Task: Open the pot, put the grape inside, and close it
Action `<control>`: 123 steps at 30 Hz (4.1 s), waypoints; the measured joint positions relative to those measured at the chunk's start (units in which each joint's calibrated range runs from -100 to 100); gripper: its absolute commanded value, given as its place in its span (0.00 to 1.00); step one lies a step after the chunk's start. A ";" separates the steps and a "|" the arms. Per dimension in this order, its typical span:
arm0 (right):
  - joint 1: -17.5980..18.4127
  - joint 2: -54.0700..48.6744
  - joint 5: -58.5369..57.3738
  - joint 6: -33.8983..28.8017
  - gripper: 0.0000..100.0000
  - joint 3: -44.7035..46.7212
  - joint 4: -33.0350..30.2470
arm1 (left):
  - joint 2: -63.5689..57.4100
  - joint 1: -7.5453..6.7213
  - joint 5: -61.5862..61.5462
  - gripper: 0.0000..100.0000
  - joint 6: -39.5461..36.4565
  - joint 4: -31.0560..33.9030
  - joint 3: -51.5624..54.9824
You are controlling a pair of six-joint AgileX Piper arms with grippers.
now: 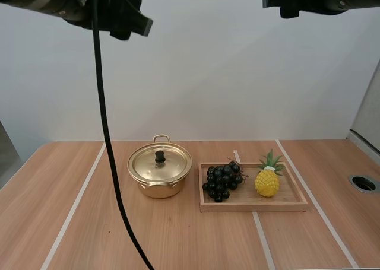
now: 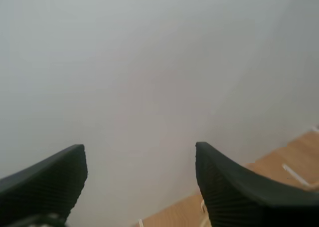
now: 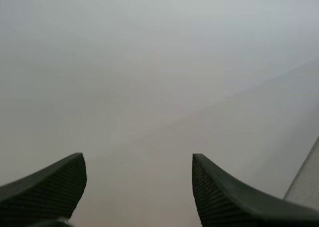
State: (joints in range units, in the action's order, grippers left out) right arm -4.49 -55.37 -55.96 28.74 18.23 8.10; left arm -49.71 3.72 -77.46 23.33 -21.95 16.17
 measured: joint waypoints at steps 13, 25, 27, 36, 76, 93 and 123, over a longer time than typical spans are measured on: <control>0.00 0.00 -6.97 1.09 1.00 0.00 0.00 | 18.54 0.00 -15.71 1.00 3.05 -6.59 -0.16; 0.00 0.00 -12.15 1.38 1.00 0.00 0.00 | 31.91 -0.66 -19.52 1.00 3.46 -6.63 2.90; 0.00 0.00 -13.00 1.38 1.00 0.00 0.00 | 33.46 -1.11 -18.61 1.00 4.06 -6.63 3.28; 0.00 0.00 -15.22 1.38 1.00 0.00 0.00 | 34.50 -1.37 -18.18 1.00 7.72 -10.04 3.47; 0.00 0.00 -16.33 2.49 1.00 0.00 2.61 | 52.25 -6.73 -11.02 1.00 1.45 2.81 3.47; 0.00 0.00 -18.36 2.49 1.00 0.00 2.61 | 54.74 -7.72 -7.20 1.00 -2.87 9.92 3.47; 0.00 0.00 -19.03 2.49 1.00 0.00 2.70 | 58.13 -7.72 -6.77 0.00 -4.81 10.35 3.47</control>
State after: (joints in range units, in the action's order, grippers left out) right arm -4.49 -55.37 -74.99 31.24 18.23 10.81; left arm 8.42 -4.00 -84.23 18.52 -11.60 19.64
